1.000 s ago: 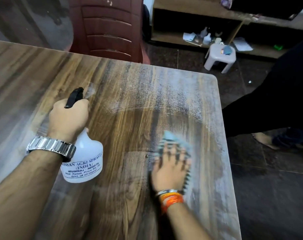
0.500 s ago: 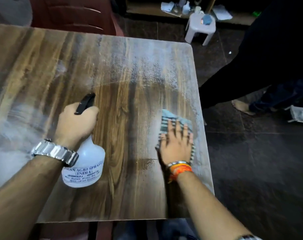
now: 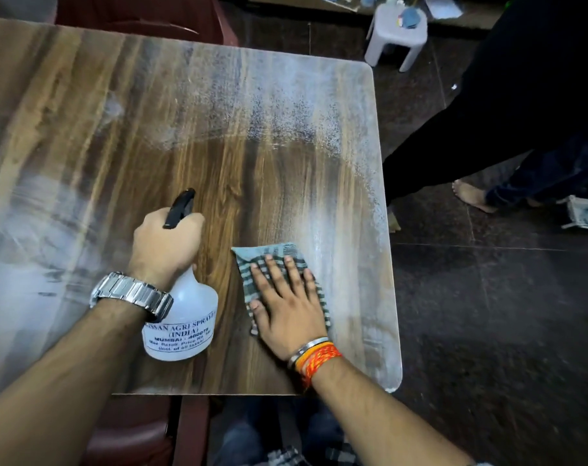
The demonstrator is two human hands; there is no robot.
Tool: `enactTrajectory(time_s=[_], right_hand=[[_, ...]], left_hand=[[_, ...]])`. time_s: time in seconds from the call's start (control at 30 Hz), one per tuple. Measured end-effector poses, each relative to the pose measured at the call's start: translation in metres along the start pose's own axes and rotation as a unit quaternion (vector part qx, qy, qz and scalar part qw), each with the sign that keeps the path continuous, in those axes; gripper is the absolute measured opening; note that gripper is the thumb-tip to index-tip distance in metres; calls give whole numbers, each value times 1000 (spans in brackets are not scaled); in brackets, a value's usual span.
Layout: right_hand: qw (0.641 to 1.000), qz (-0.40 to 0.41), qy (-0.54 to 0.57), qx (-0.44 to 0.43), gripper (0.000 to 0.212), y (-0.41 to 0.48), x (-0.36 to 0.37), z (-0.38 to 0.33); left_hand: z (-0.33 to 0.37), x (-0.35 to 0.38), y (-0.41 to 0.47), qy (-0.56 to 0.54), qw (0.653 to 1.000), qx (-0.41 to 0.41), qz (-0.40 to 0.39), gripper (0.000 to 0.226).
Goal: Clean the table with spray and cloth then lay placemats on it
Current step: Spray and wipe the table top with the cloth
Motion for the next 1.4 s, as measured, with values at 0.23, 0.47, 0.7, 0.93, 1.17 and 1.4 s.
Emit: enactTrajectory(time_s=[0.23,0.47,0.7,0.93,1.17,1.4], right_hand=[[969,32,-20,244,66,-6,-35,131],[944,95,15,315,63,110,-62,167],[975,77,15,207,62,247,-57,74],[983,-23,-45,-178,58,312,0,-155],[971,-21,-29,-235,57,377,9,-208],[985,91,31,142,63,456,-23,-102]], left_hand=[[1,-8,2,-12,1000,-1,13,37],[-10,-30,19,-47,997,-43,39,16],[-15,-64,63,-99,990,-62,74,15],[-12,-110,119,-97,982,-82,141,22],[-25,-138,165,-155,970,-96,163,30],[-40,-151,191,-164,968,-104,156,26]])
Point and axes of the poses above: each hand's wrist, its own y-axis towards the middle knuckle, its own x-axis out of the palm, z = x × y, the point moved 6 cm from there along y, towards the middle knuckle, and after that the axes turned 5 degrees about -x, right-handed, at the moved point
